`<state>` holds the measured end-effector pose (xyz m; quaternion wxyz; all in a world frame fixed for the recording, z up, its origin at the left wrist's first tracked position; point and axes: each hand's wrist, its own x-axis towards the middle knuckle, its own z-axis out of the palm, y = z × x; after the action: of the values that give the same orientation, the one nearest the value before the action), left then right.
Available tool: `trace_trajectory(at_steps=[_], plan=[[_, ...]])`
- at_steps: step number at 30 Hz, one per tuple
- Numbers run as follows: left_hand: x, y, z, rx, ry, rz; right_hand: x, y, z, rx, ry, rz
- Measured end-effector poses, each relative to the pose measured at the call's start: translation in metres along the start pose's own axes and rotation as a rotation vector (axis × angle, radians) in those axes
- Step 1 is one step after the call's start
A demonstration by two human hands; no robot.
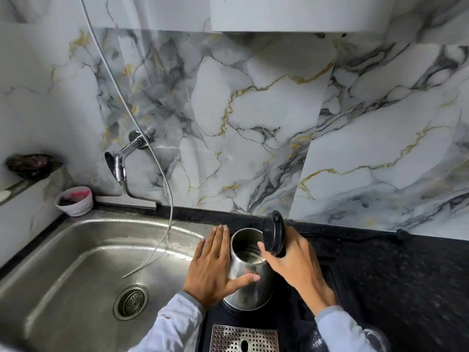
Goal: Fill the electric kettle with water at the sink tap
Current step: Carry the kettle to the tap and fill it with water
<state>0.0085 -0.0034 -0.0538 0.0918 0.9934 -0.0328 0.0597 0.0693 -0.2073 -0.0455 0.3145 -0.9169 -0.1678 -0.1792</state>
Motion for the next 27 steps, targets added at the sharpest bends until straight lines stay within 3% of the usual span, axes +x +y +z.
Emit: trace_trajectory(at_steps=[2,7,16,27], plan=[[-0.002,0.000,-0.002,0.019,0.015,-0.004,0.003,0.006,0.000,-0.071,-0.007,0.007],[-0.001,-0.007,-0.009,0.033,0.020,0.017,0.016,0.002,0.005,0.125,-0.002,0.077],[-0.001,-0.056,-0.048,0.011,0.121,0.023,0.046,-0.057,0.007,0.133,0.071,-0.022],[-0.008,-0.216,-0.075,0.079,0.133,-0.115,0.104,-0.164,0.128,0.136,-0.057,-0.023]])
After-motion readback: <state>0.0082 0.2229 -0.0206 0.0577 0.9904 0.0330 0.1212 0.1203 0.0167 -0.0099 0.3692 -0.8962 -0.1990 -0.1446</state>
